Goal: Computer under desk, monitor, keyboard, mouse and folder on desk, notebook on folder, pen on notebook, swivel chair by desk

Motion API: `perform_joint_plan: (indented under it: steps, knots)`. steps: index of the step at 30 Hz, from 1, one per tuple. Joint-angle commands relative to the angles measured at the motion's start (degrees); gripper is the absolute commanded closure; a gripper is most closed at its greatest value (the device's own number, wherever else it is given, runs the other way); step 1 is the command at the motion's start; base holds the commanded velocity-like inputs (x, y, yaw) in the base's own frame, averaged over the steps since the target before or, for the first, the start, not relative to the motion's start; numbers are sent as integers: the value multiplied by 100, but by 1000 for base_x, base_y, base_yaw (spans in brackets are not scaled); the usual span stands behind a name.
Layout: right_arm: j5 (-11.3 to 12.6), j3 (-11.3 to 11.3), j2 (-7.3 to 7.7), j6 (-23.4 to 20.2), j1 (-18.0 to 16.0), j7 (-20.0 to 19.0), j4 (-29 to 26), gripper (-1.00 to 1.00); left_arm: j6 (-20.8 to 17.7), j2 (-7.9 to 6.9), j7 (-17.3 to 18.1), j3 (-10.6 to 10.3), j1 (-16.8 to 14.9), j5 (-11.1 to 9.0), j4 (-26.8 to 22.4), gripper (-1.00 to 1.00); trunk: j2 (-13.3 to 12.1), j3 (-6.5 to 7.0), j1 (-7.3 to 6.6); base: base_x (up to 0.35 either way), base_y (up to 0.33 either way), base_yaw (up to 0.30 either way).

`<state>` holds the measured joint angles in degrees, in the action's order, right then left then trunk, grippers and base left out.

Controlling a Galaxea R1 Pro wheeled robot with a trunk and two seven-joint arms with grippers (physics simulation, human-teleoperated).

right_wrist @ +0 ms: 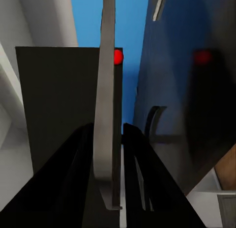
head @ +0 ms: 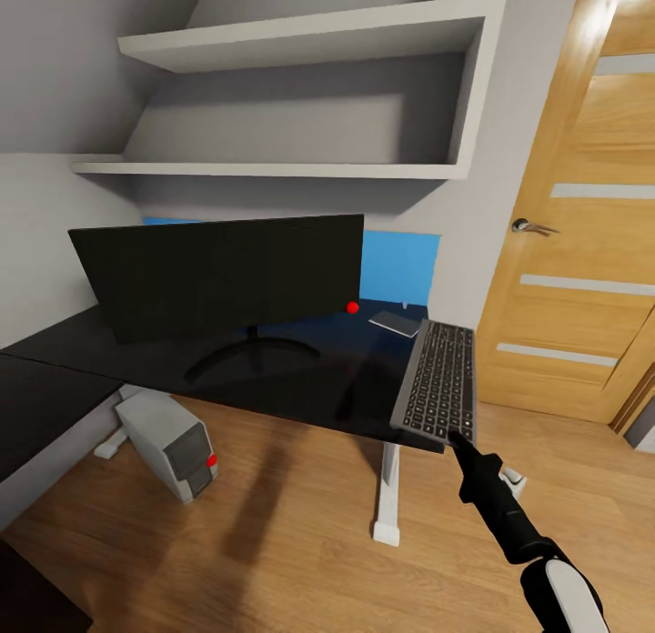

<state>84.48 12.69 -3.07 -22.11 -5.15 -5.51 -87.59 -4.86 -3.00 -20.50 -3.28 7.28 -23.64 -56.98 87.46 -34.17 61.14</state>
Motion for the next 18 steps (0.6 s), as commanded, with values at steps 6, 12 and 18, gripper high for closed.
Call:
perform_joint_plan:
  steps: [6,12,18]
  knots:
    - [31,14,-9,-16,-4,-35,31,100,-23,-8,-43,-27,1,-35,-7,-100,3,-4,0,0,0,0]
    - [-23,7,-31,201,-4,60,30,100,-23,-8,-41,-30,1,-35,0,-100,3,-4,0,0,0,0]
    - [-388,-120,-259,948,-4,200,24,100,-23,-8,-37,-31,1,-35,3,-100,3,-4,0,0,0,0]
